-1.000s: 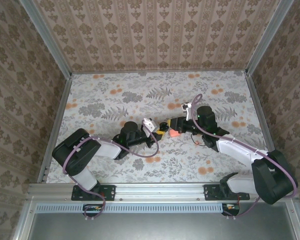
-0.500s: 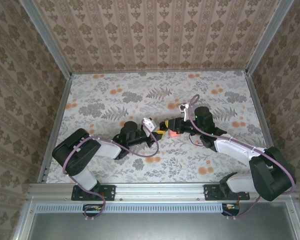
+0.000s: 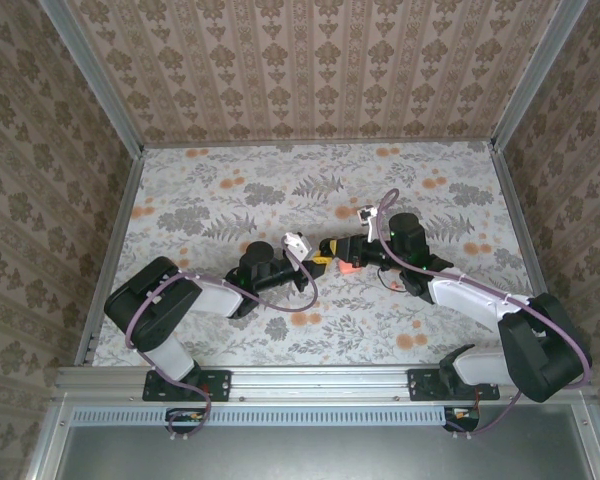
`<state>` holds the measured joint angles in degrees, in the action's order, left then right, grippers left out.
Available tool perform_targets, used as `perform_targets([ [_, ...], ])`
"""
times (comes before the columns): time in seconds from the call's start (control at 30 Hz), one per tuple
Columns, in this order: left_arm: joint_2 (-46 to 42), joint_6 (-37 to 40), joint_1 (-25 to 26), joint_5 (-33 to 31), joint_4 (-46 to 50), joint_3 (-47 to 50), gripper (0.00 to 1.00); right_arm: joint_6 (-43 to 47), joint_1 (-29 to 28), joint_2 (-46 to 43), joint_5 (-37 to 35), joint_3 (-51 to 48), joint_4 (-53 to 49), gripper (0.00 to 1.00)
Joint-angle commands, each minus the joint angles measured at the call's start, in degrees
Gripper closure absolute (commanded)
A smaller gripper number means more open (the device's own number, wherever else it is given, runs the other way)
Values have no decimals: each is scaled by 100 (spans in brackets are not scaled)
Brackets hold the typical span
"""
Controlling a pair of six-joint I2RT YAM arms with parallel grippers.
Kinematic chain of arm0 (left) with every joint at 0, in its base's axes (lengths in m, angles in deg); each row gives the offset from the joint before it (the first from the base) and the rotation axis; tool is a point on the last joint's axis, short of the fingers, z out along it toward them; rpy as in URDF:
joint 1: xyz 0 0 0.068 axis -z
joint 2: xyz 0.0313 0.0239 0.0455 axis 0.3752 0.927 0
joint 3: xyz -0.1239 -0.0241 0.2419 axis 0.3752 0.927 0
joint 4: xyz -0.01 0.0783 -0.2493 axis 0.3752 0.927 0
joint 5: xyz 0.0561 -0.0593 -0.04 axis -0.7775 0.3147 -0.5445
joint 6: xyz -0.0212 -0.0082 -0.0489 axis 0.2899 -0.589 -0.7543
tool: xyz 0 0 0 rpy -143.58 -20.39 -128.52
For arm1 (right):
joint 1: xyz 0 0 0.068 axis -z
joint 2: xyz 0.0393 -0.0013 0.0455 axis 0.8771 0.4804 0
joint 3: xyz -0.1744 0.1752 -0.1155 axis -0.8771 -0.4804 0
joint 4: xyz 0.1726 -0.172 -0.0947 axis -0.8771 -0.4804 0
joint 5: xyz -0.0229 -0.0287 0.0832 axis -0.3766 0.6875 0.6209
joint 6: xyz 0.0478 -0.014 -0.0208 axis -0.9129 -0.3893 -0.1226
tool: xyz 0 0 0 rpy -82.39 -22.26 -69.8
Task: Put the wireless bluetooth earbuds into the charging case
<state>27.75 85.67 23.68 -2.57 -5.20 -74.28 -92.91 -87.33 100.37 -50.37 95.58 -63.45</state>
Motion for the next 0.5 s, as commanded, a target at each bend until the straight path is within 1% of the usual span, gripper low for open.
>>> perform_targets([
  [0.0, -36, -156, -2, 55, -377, -137, 87, 19, -37, 62, 2, -86, 89, 79],
  [0.47, -54, -225, -27, 90, -567, -148, 87, 124, -26, -84, -12, -218, -53, 79],
])
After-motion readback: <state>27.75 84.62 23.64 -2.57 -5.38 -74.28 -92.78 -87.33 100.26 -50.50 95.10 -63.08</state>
